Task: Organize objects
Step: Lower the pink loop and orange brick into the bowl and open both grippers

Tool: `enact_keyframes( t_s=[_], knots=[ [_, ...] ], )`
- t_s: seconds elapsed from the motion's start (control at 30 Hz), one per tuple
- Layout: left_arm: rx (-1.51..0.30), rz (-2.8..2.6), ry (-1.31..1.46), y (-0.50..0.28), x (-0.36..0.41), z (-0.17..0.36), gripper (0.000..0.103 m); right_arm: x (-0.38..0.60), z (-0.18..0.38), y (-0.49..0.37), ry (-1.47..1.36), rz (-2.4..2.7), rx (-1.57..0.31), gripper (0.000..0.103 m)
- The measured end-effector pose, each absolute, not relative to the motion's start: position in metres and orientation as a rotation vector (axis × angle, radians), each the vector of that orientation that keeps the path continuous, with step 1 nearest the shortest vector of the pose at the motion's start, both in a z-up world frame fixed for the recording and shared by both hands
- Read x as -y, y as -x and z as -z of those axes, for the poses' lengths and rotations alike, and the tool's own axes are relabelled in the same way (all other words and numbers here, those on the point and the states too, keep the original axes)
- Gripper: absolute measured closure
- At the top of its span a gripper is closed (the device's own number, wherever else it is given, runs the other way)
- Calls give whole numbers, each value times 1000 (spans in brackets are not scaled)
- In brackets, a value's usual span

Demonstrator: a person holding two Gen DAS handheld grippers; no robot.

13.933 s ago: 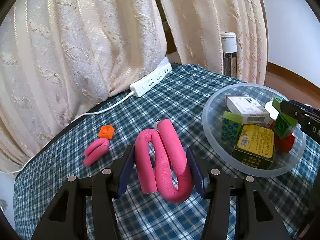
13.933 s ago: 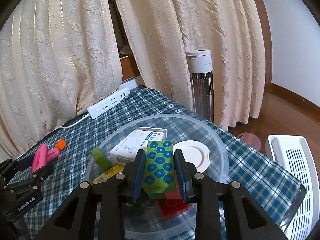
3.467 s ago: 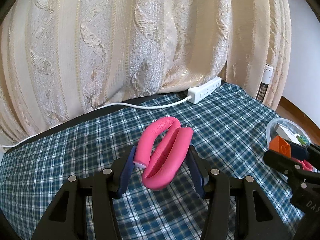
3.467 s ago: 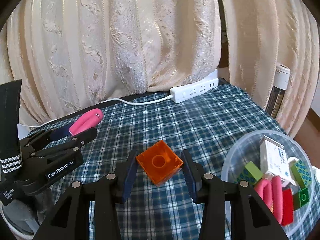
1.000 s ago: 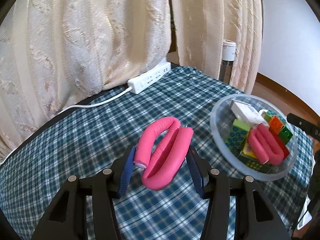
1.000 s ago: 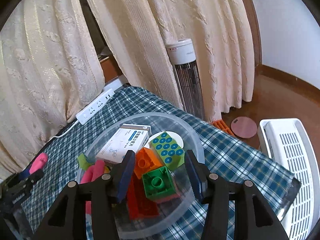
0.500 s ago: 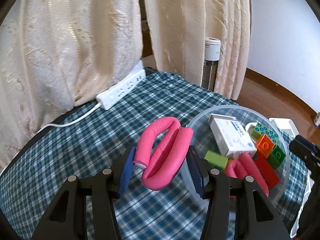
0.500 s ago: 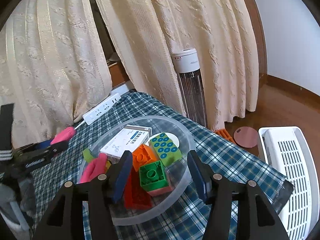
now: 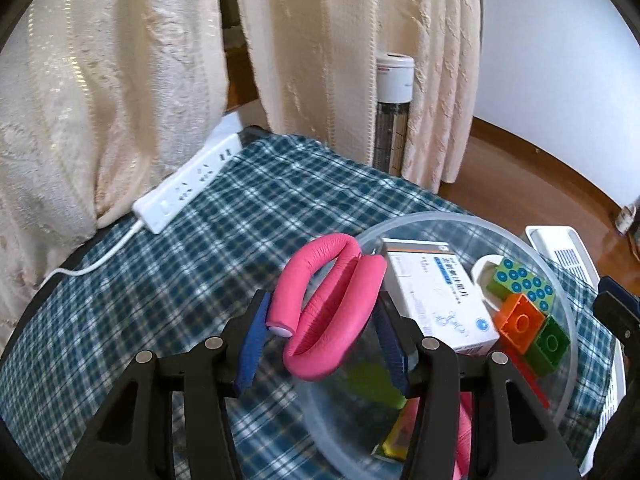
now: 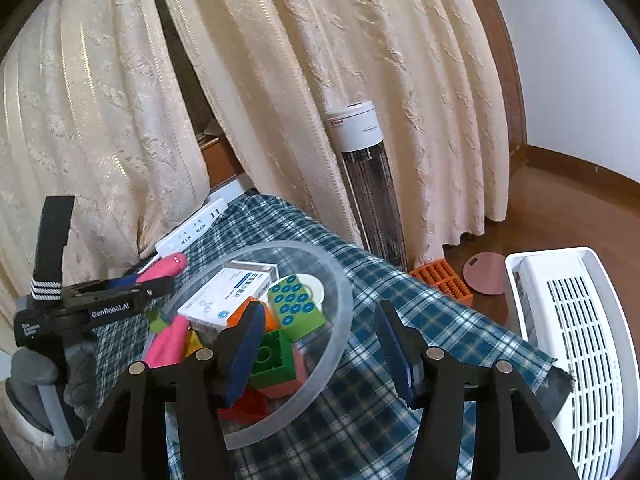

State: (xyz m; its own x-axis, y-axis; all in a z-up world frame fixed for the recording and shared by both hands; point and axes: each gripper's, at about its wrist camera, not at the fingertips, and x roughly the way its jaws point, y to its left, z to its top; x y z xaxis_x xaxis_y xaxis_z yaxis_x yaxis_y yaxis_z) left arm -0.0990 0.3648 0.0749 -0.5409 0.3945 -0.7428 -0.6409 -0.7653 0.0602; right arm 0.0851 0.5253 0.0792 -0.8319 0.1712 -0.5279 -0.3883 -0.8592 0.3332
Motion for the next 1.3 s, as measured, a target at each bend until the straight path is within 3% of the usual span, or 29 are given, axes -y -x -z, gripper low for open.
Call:
enact_keyframes(
  t_s=[0.13,0.3,0.9,1.03,1.17,1.3],
  knots=[
    [-445,-2264,1012,102,-374,-70,46,-529,-79,-86,704,-2667,-637,43],
    [-411,-2245,1027,104,-376,-69,32,-531,-77,-86,705,-2664,-646,43],
    [-323,-2270,1005,87,-345,-88,31,-509,-81,-85,731,-2691,-628,39],
    [-350,-2313,985,81,-335,-91,31,-499,-85,-85,745,-2708,-607,35],
    [-367,-2335,955,69,-324,-94,30,-487,-86,-86,763,-2717,-592,19],
    [-369,-2347,922,57,-313,-98,24,-479,-87,-88,796,-2719,-581,11]
  ],
)
